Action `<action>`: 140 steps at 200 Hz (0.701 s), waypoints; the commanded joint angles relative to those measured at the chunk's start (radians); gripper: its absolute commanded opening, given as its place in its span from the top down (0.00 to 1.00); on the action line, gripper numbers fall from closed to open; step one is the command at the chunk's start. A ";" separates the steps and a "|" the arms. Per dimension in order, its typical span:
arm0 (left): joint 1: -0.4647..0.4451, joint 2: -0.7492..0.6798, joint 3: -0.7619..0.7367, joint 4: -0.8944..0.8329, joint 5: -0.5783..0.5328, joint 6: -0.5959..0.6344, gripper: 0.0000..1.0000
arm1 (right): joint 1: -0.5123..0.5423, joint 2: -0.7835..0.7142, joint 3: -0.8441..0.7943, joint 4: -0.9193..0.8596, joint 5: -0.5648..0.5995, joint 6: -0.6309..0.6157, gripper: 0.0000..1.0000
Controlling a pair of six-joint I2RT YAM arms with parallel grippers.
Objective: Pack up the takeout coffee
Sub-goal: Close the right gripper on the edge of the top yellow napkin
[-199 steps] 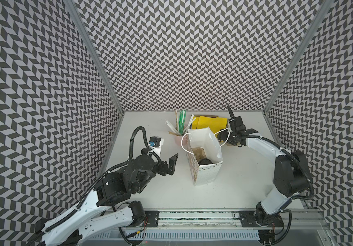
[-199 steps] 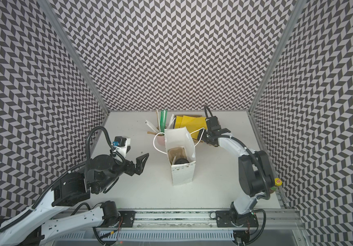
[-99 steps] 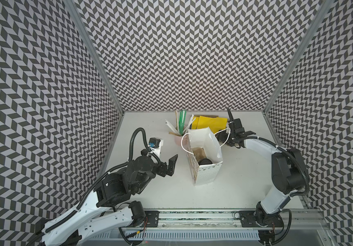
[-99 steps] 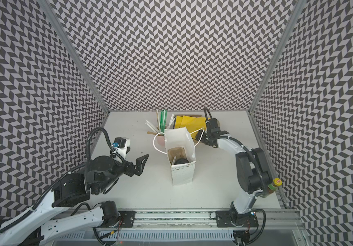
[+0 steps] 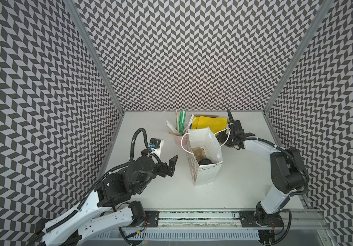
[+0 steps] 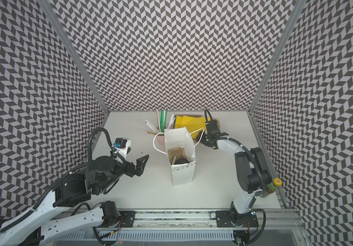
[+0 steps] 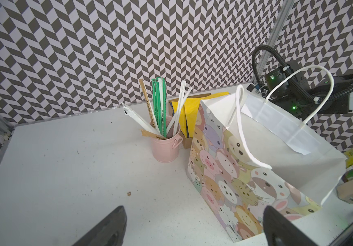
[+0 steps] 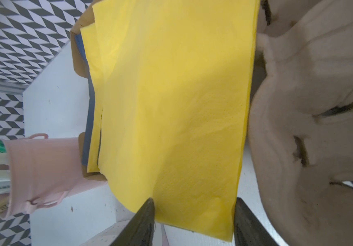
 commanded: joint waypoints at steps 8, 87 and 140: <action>0.002 -0.007 -0.009 0.006 -0.015 -0.016 0.00 | -0.004 0.003 -0.002 0.057 0.005 0.003 0.54; 0.002 -0.015 -0.016 0.006 -0.012 -0.017 0.00 | -0.004 -0.004 -0.003 0.068 0.005 0.002 0.76; 0.002 -0.021 -0.019 0.003 -0.012 -0.017 0.00 | -0.004 0.026 0.002 0.061 -0.016 -0.003 0.82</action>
